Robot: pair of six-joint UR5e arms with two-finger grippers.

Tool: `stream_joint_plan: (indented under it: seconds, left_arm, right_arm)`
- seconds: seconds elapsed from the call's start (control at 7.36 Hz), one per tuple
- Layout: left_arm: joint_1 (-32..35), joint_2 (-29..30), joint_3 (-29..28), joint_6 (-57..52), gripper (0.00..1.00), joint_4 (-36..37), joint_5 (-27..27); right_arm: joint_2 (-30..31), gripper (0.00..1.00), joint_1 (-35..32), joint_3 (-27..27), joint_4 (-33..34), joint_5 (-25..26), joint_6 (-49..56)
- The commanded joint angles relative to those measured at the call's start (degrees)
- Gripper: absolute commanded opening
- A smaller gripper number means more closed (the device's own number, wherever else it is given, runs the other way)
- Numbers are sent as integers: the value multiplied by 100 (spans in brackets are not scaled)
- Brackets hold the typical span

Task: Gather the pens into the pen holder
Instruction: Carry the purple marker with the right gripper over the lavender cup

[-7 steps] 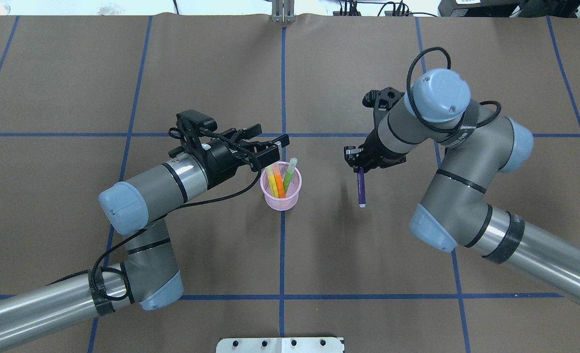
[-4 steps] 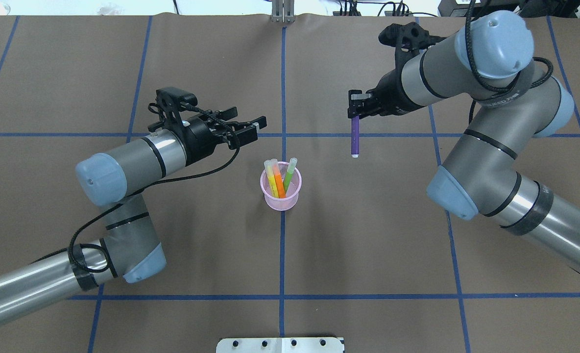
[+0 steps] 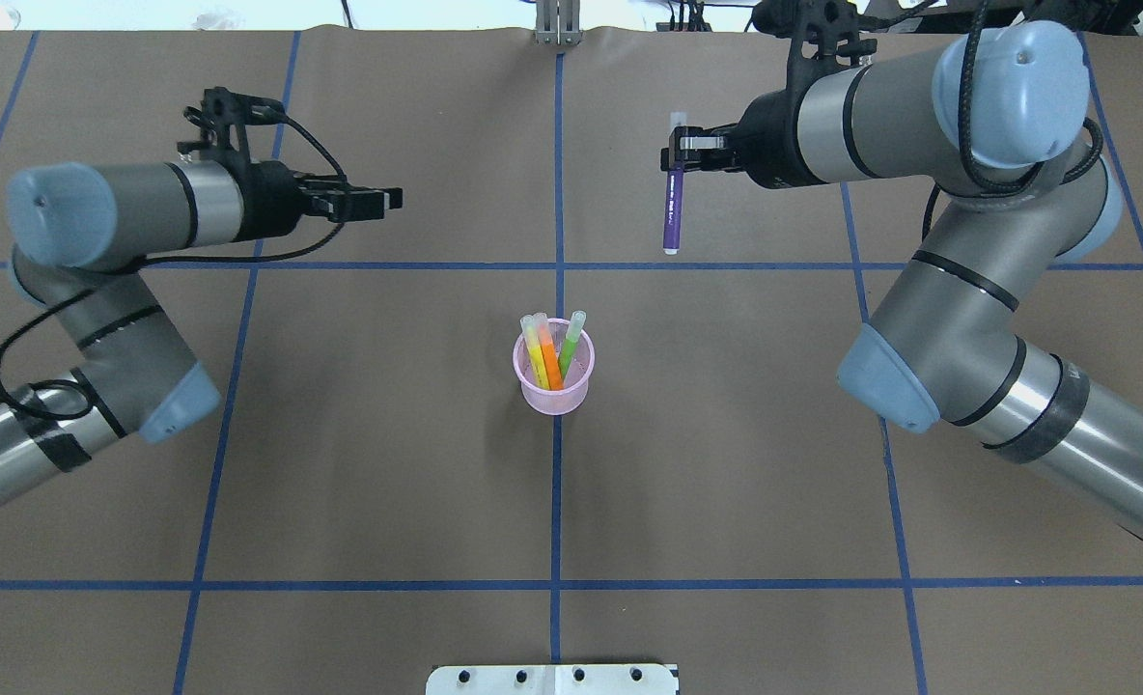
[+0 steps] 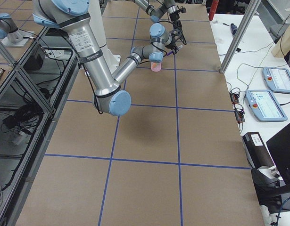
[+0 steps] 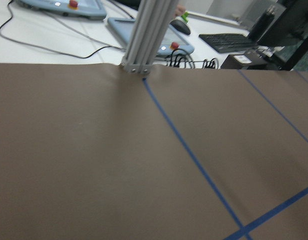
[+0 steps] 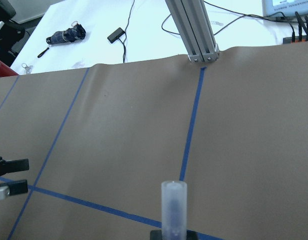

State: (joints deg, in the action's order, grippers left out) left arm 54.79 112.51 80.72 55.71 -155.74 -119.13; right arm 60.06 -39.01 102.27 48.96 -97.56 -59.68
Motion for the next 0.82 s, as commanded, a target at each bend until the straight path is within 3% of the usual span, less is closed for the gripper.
stream_joint_plan:
  seconds: [0.0,0.14,0.68]
  left_arm:
    - [655,-290,-21,-34,100,149,-848]
    - [682,-300,-30,-34,100,158,-840]
    - [717,-309,-56,-34,100,167,-848]
  right_arm:
    - [-12,0,1198,-58,-867,2004,220]
    - [-12,0,1376,-41,-905,2248,229]
    - [58,0,1667,-234,-906,2417,721]
